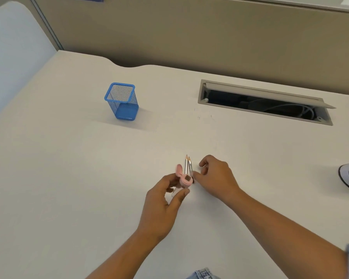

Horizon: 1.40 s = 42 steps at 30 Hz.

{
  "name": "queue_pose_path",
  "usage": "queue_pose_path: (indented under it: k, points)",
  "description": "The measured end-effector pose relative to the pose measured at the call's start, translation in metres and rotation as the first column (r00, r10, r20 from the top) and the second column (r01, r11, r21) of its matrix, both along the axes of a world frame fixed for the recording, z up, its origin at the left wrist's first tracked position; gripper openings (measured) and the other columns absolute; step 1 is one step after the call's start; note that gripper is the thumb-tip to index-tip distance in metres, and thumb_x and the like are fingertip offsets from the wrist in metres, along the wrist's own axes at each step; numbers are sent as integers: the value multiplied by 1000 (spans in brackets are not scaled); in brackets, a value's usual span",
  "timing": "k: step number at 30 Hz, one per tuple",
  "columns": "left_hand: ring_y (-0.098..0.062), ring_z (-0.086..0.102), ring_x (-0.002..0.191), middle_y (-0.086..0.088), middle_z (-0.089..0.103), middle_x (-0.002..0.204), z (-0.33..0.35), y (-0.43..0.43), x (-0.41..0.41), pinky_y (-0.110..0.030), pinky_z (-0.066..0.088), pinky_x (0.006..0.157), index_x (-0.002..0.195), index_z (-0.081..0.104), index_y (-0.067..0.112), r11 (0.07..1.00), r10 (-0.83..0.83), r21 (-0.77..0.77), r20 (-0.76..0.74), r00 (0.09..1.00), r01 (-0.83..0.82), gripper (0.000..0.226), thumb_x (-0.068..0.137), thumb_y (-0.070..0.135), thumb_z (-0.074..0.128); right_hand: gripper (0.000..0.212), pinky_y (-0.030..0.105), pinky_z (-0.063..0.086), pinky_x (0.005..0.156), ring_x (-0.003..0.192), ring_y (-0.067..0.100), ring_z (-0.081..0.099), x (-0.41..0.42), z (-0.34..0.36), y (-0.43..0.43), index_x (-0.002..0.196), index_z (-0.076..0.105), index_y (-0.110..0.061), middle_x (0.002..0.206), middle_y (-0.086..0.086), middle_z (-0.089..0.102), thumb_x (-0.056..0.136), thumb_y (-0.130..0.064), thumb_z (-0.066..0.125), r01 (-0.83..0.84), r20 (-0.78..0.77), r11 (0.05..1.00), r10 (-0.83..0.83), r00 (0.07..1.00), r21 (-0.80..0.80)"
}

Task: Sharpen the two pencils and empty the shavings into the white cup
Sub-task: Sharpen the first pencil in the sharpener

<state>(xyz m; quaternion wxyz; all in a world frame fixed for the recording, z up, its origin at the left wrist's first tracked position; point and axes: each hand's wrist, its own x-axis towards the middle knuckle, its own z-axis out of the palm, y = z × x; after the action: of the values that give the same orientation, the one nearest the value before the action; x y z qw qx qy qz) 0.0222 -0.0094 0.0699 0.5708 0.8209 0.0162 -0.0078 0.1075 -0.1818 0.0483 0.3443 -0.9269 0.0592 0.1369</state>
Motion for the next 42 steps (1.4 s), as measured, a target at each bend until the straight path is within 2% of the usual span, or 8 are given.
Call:
queue_pose_path:
  k: [5,9,15,20,24,29,36,42]
  points:
    - [-3,63,109,21,69,112,4,5,-5,-21,48,88,116,61,47,967,5,-252,-158,987,-45,24,94,47,50,32,37,56,72,81,26,65,9,-9,12,102,57,-19,91,3,69,78,-33,72,-54,-2,987,55,999,-150]
    - [-2,65,95,17,70,107,11,7,-10,-13,48,79,112,64,48,938,1,-340,-194,981,-69,22,96,45,49,24,32,53,67,85,26,65,4,1,5,101,61,-21,92,-1,69,78,-25,66,-12,-18,983,9,1000,-181]
    - [-8,59,89,14,67,97,29,10,-17,-19,49,77,108,63,41,969,-103,-236,-106,989,76,20,90,39,54,23,35,55,62,67,19,62,-39,61,-20,79,72,-29,72,-6,67,83,-7,67,30,88,964,-55,995,265]
    - [-3,53,80,19,61,89,49,9,-27,-7,39,70,104,61,37,980,-173,-94,50,984,177,20,86,45,56,24,11,44,57,71,8,62,-95,128,-37,87,79,-31,84,-9,71,87,-7,73,-173,279,917,72,957,359]
    - [-3,55,83,19,61,91,62,6,-36,-4,37,72,103,61,37,974,-213,-55,123,969,221,18,86,40,57,25,21,49,58,74,17,64,-123,151,-40,90,80,-30,86,-5,71,85,-7,74,-219,367,934,106,924,282]
    - [-11,59,93,13,63,96,77,1,-50,-5,39,80,102,62,34,958,-286,40,193,939,283,16,89,25,62,26,3,36,51,72,12,61,-141,156,-37,94,81,-25,83,-10,67,84,-2,75,-251,452,962,178,874,108]
    - [-14,56,103,20,56,103,92,3,-58,-34,51,78,117,62,37,908,-380,264,197,904,325,31,87,42,55,24,0,34,55,68,0,51,-154,164,-36,99,79,-19,83,-10,63,83,-2,76,-357,507,930,349,788,-86]
    - [-13,56,104,20,54,104,107,4,-62,-27,47,78,123,61,37,911,-392,235,239,889,338,30,95,42,50,20,30,51,59,65,15,60,-154,164,-38,100,75,-12,77,-4,67,93,-24,61,-305,617,922,387,685,-240]
